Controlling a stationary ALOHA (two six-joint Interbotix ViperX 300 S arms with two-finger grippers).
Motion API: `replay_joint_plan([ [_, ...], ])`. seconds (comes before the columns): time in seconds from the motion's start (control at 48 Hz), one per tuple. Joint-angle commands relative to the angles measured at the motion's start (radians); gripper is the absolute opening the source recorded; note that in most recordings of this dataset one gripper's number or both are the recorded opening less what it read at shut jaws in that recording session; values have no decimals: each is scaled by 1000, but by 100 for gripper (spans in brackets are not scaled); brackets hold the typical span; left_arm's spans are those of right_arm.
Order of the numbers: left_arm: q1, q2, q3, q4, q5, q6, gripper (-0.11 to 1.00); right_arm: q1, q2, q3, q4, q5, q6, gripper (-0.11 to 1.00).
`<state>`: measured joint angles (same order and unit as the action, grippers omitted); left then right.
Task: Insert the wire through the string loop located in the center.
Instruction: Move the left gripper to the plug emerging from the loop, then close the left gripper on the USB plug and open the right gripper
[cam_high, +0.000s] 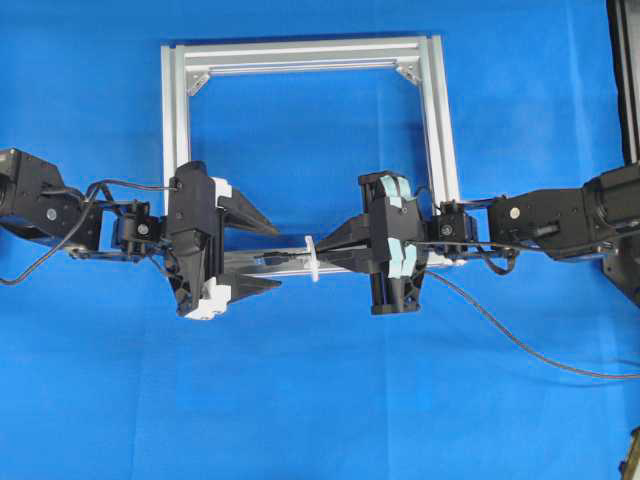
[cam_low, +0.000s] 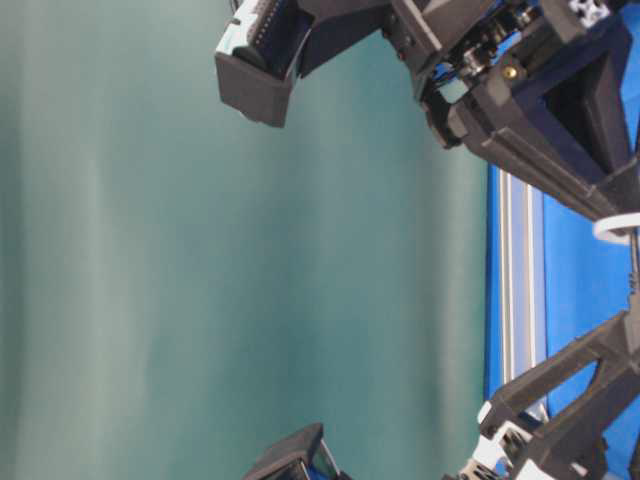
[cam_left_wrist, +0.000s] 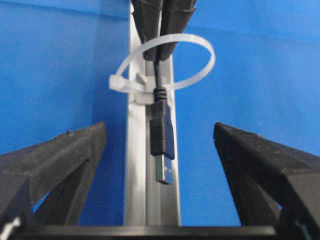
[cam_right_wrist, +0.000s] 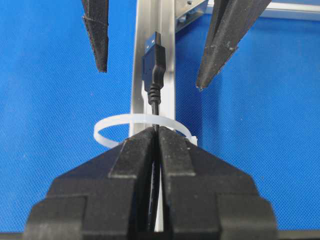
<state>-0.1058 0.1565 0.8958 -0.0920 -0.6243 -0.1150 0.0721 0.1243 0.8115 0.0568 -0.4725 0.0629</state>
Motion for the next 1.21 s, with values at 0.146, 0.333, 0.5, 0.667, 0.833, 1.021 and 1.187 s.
replay_joint_plan([
  [0.146,-2,-11,-21,3,-3,-2,91,3,-14,-14,-2,-5,0,-2],
  [0.333,-2,-11,-21,2,-3,-2,91,2,-12,-14,-2,-5,0,-2],
  [0.5,-3,-11,-21,3,-3,-2,91,3,-12,-14,-2,-5,0,-2],
  [0.667,-3,-11,-21,2,-2,-2,91,3,-14,-14,-2,-6,0,-2],
  [0.833,-2,-11,-23,2,2,-2,90,2,-12,-14,-2,-5,-2,-2],
  [1.021,-3,-11,-25,2,25,-2,86,2,-12,-12,-2,-6,-2,-2],
  [1.187,0,-11,-32,3,31,-2,48,2,-12,-12,-2,-6,-2,-2],
])
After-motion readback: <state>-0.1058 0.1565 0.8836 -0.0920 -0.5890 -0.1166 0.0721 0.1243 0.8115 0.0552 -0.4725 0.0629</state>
